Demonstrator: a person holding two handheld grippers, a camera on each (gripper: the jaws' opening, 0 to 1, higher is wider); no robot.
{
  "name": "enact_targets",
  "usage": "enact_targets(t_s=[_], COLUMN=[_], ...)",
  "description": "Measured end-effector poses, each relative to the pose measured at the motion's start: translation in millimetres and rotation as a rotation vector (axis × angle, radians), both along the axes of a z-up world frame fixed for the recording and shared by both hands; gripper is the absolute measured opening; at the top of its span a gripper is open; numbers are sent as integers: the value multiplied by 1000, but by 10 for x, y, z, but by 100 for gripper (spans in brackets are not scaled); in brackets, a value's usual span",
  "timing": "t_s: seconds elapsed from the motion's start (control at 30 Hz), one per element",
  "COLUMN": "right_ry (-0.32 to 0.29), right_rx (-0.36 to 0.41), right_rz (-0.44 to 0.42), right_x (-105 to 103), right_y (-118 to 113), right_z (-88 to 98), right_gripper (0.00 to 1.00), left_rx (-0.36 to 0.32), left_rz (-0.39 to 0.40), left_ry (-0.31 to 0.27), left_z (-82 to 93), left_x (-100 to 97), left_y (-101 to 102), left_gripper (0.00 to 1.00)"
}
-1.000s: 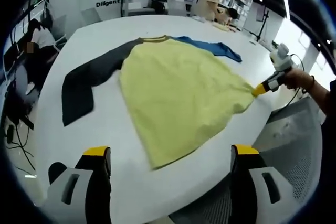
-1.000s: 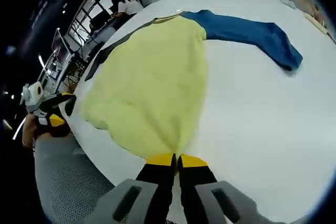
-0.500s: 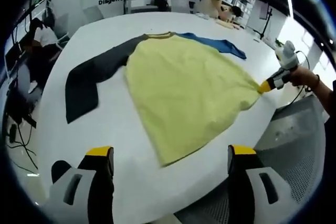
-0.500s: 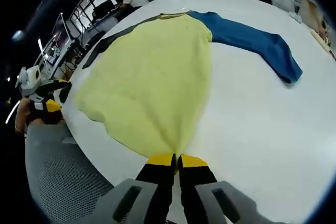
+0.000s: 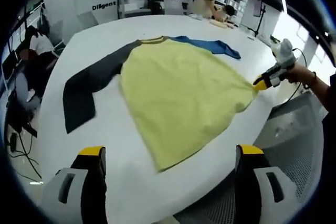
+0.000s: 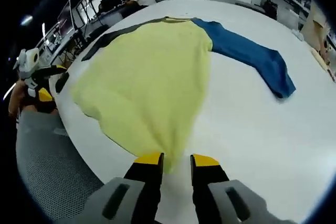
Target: Fold the garment on the visible template until the final outline fits inside the template.
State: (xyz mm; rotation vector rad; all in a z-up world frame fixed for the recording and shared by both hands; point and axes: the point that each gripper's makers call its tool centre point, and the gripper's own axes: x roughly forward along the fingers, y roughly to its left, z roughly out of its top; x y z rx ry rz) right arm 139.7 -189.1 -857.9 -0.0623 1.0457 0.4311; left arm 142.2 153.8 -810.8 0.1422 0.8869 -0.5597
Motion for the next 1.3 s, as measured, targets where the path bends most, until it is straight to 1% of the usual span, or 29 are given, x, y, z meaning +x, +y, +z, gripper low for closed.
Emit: enact_targets(t_s=[0.03,0.1,0.17,0.23,0.33,0.37,0.43,0.47,0.6,0.67,0.77,1.0,1.07,1.23,1.3], right_ry=[-10,-41,-57,-97,-148,-155,-206,-210,-244,-276,-295,-329,-338,-373,-372], right_rx=[8,18,22,30,19,13,-4,-8,-14,-4,-3,3,11,-8,-3], right_rz=[-6,-6,-2,13,40,45,62,64,62,51,45,14,0,0,0], right_x=[19,57,72,118,182,187,274,289,390,457,515,665,737,936,1009], right_y=[-1,0,14,53,78,92,87,80,27,7,-37,-192,-250,-389,-424], right_z=[27,105,152,250,350,375,442,456,529,594,635,696,696,697,679], right_gripper=[25,34,46,54,64,69,77,81,87,93,99,99,99,99,99], left_rx=[-5,-16,-23,-29,-24,-23,-23,-24,-24,-29,-33,-33,-32,-39,-45], left_rz=[2,5,5,10,14,14,14,14,8,8,8,7,6,14,12], left_ry=[-7,-12,-22,-26,-29,-32,-32,-33,-34,-39,-42,-46,-44,-45,-42], left_z=[23,50,71,85,84,85,88,92,122,148,169,181,178,183,186], left_x=[10,22,34,42,44,46,41,41,22,26,37,43,40,51,52], left_y=[-7,-16,-24,-25,-18,-18,-21,-24,-39,-45,-50,-65,-66,-61,-68], left_gripper=[99,99,99,99,99,99,99,99,99,99,99,99,99,99,99])
